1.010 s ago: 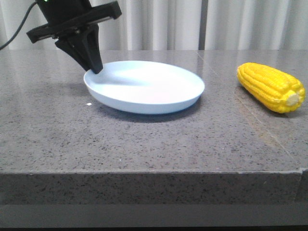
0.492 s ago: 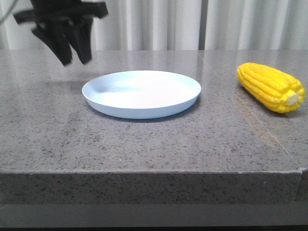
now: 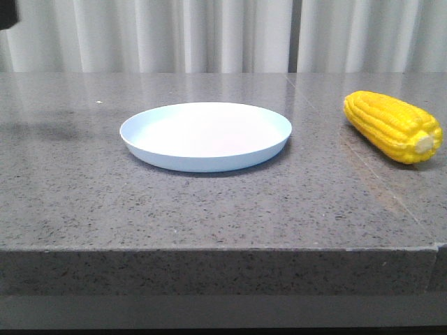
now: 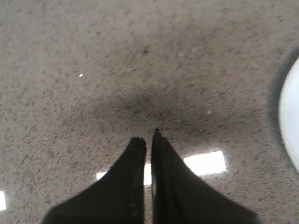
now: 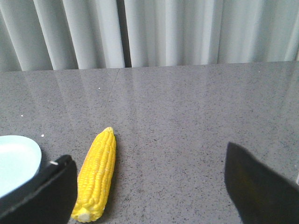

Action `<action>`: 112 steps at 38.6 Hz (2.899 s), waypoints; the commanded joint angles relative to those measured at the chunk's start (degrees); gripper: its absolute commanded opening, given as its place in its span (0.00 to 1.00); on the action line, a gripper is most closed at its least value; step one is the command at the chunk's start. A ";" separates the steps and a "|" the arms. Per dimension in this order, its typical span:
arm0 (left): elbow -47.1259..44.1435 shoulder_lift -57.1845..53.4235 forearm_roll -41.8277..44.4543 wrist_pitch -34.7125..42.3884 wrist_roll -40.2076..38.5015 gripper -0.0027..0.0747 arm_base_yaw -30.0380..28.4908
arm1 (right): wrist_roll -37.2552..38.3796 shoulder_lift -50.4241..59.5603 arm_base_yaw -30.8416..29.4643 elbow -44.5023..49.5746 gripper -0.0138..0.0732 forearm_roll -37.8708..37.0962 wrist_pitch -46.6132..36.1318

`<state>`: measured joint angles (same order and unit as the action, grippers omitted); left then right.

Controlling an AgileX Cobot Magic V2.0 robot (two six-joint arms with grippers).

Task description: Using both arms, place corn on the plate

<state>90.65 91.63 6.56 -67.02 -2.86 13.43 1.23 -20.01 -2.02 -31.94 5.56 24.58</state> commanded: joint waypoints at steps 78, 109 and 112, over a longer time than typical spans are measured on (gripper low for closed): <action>-64.74 -78.57 1.68 42.29 -3.33 0.01 -3.36 | -0.32 -46.32 5.61 -27.40 0.92 11.30 11.41; -64.74 -78.57 1.68 42.29 -3.33 0.01 -3.36 | -0.32 -67.58 9.47 -36.56 0.30 11.48 18.49; -64.74 -78.57 1.68 42.29 -3.33 0.01 -3.36 | -0.32 -65.78 9.61 -38.00 0.31 11.48 19.27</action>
<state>24.47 12.52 8.16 -28.80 -5.78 10.07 1.13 -90.39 7.43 -66.86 16.00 44.73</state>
